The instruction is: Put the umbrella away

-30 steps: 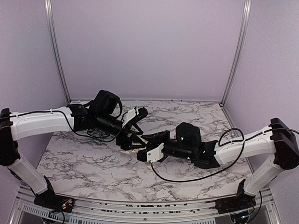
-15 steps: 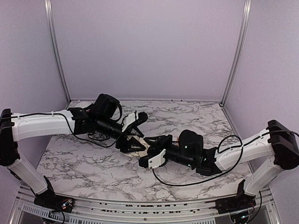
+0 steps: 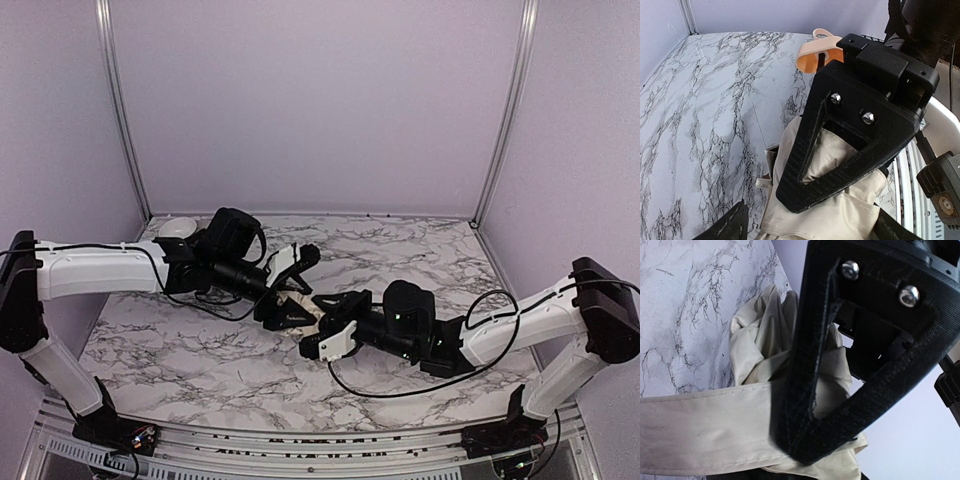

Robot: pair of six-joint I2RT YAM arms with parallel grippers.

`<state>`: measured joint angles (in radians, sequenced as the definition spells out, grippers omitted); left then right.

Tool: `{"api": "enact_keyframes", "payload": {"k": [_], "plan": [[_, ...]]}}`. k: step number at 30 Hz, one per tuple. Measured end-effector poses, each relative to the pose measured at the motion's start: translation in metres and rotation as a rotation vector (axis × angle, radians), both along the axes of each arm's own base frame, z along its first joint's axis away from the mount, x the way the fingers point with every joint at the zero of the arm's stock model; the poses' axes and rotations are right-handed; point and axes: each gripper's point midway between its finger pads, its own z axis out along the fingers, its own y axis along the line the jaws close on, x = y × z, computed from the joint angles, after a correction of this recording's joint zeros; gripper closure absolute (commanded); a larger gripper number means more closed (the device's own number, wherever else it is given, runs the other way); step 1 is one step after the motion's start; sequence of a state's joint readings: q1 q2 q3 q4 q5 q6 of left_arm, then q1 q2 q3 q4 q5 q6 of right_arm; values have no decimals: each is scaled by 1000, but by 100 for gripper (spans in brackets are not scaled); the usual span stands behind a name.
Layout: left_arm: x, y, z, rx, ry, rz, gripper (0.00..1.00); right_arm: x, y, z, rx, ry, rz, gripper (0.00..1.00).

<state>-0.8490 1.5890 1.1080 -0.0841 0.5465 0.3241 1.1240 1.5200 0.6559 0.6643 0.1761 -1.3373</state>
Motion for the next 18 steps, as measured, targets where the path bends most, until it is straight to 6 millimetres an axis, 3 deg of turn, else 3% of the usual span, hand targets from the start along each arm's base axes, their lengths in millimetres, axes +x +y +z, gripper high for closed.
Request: {"api": "enact_keyframes", "payload": {"k": [5, 12, 18], "plan": [[1, -1, 0, -12, -26, -5, 15, 1, -2, -1, -3, -1, -11, 100], [2, -3, 0, -16, -57, -23, 15, 3, -2, -1, -12, -14, -10, 100], [8, -12, -8, 19, -66, -49, 19, 15, -10, -3, -36, -27, -23, 100]]}}
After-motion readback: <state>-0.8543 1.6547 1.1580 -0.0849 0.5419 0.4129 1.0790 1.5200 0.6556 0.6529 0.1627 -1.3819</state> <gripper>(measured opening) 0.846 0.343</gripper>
